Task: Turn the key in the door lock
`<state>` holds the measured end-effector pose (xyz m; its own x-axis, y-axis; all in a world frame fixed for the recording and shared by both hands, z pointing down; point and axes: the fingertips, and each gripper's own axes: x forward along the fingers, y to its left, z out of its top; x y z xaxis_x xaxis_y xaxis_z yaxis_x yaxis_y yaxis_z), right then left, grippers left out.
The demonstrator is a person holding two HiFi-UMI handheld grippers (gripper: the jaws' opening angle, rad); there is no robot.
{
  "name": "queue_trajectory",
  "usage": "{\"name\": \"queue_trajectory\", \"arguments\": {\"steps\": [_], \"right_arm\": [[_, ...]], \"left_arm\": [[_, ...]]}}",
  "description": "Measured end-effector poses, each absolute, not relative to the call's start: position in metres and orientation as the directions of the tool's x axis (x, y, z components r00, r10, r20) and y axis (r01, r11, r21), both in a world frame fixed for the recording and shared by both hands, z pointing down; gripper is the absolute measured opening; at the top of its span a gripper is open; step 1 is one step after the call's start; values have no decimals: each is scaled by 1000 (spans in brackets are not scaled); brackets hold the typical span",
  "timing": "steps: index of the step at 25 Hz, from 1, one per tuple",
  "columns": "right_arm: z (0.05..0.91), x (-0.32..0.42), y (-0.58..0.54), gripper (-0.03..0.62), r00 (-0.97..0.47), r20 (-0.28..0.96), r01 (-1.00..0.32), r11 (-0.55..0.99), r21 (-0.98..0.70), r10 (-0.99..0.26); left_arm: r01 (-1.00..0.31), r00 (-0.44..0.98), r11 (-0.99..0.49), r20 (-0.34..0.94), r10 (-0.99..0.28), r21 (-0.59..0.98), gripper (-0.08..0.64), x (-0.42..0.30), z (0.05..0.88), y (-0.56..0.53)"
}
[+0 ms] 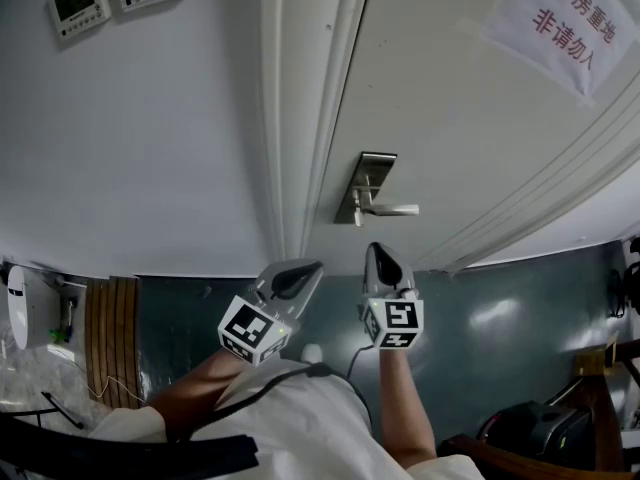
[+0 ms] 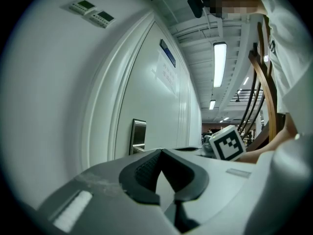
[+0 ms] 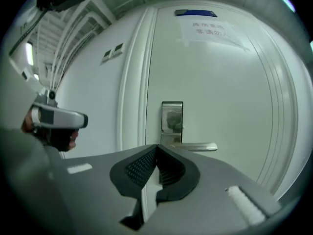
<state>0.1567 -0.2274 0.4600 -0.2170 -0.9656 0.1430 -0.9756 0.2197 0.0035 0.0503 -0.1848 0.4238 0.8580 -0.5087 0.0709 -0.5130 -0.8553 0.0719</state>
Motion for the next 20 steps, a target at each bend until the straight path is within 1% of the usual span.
{"name": "queue_trajectory", "arguments": {"steps": [2,8,14,20], "right_arm": [[447,154,-218,9,-223,106,-974,218,-55,-969],[422,138,-187,9,-221,58,-969,212,-126,-974],[415,126,-169,8,-236,37,-961,227,-160,-971],[407,121,-163,8,-240,28,-959,233,-161,-970]], "left_arm": [[-519,855,-852,63,-515,72,5,47,420,-183],[-529,848,-844,46,-527,82,5,37,410,-180],[-537,843,-839,31,-537,85,5,29,404,-176],[-544,839,-834,28,-544,89,5,23,403,-173]]}}
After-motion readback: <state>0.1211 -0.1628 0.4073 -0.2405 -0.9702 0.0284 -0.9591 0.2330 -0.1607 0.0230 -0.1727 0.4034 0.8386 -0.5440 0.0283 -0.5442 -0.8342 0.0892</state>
